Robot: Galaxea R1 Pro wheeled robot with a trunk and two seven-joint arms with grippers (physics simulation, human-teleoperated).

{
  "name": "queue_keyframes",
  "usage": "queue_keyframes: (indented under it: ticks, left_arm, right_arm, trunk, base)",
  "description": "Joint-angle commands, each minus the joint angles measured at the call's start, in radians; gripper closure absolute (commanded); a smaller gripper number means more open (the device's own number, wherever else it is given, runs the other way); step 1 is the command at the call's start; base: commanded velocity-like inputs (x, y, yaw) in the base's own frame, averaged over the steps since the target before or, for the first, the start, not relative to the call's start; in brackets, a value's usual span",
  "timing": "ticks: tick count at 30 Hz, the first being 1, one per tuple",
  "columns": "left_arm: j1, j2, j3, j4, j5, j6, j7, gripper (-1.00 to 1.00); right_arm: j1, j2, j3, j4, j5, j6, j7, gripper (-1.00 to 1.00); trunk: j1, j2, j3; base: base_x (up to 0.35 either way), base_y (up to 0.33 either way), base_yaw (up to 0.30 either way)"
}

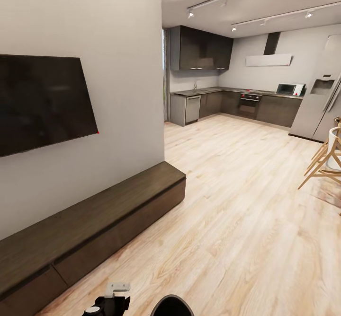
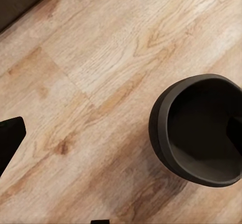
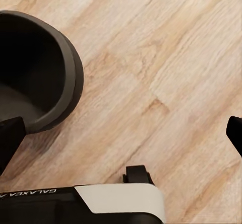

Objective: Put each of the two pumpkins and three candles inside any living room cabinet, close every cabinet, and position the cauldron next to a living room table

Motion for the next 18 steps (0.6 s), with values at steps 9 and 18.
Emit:
queue_keyframes:
  ticks: [9,18]
  left_arm:
    - [0.000,0.000,0.000,0.000,0.001,0.008,-0.001,-1.00]
    - [0.000,0.000,0.000,0.001,0.001,0.013,-0.001,-1.00]
  right_arm:
    - [-0.016,0.109,0.082,-0.279,-0.026,0.194,-0.081,-1.00]
    - [-0.099,0.114,0.086,-0.122,-0.104,0.128,-0.096,-1.00]
  trunk:
    - [0.019,-0.036,-0.017]
    - [0.054,-0.099,-0.045]
  base:
    - [0.000,0.000,0.000]
    - [0.000,0.000,0.000]
